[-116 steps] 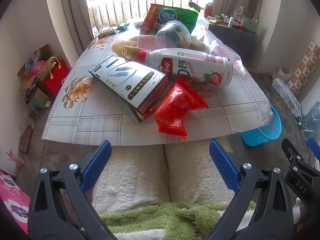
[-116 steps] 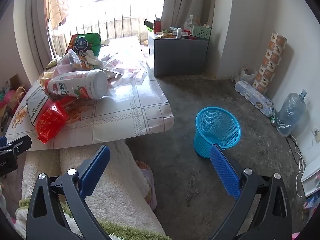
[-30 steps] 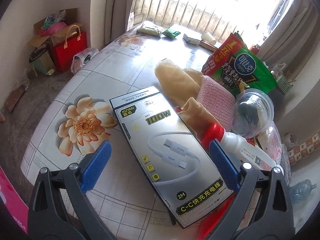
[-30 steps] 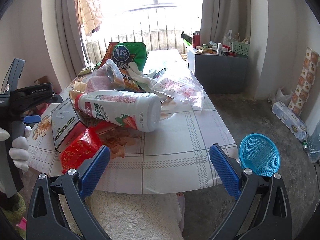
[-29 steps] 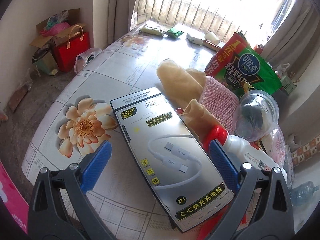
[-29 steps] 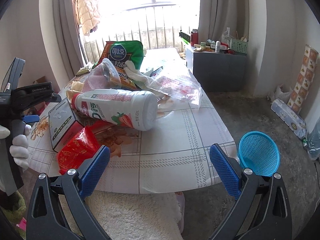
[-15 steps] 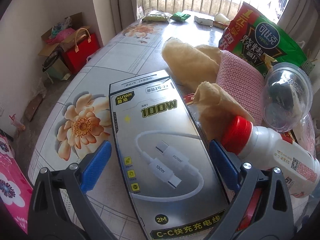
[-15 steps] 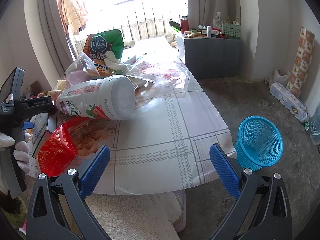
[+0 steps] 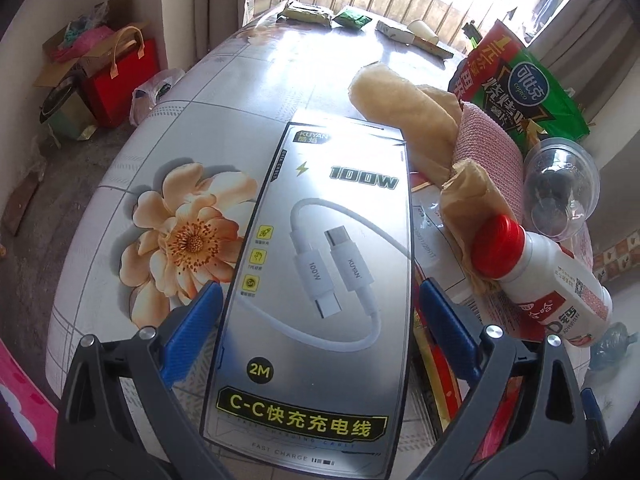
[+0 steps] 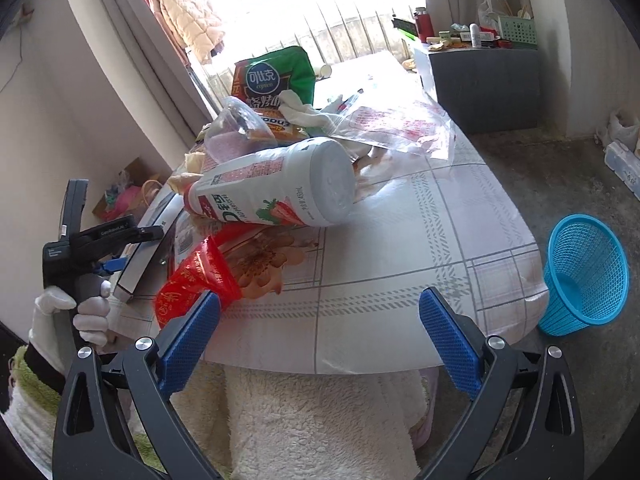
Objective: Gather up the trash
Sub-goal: 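Grasp white cable box with left tool while right tool grasps red snack bag, then carry box with left tool while right tool carries red bag, both release into blue basket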
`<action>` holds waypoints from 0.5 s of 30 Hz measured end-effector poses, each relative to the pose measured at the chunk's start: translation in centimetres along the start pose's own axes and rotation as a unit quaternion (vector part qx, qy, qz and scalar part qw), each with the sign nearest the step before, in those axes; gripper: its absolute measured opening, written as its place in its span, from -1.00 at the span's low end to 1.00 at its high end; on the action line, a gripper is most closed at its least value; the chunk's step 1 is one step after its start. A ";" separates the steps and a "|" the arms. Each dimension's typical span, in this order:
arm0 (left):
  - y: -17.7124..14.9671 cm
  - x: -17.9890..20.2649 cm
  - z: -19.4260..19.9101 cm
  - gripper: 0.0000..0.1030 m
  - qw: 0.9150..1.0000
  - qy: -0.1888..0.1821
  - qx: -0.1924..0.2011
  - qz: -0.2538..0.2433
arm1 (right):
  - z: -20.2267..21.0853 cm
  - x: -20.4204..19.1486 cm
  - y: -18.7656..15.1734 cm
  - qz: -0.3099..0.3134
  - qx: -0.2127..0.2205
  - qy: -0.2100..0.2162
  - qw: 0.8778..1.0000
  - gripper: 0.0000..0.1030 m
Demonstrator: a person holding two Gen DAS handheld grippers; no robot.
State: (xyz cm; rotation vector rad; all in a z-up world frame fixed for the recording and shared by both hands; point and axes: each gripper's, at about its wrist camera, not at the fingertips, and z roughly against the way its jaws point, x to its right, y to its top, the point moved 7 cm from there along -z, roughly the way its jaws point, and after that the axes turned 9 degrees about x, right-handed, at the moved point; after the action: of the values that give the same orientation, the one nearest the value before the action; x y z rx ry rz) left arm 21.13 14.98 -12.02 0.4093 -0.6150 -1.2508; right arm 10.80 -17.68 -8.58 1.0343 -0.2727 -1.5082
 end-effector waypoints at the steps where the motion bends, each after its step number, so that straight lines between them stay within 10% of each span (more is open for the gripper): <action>1: 0.0 0.0 -0.3 0.83 1.000 0.000 -0.002 -0.003 | -0.4 -0.6 -0.1 -0.005 -0.010 0.019 1.000 0.87; 15: -1.2 -0.2 1.0 0.60 1.000 -0.022 0.013 -0.017 | -7.2 -5.8 0.1 0.031 -0.058 0.067 0.996 0.49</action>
State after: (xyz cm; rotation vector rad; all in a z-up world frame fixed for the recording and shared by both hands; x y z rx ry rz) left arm 19.61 14.86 -11.99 0.4163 -0.6634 -1.2888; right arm 15.32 -9.80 -10.13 1.0197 -0.1191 -1.3762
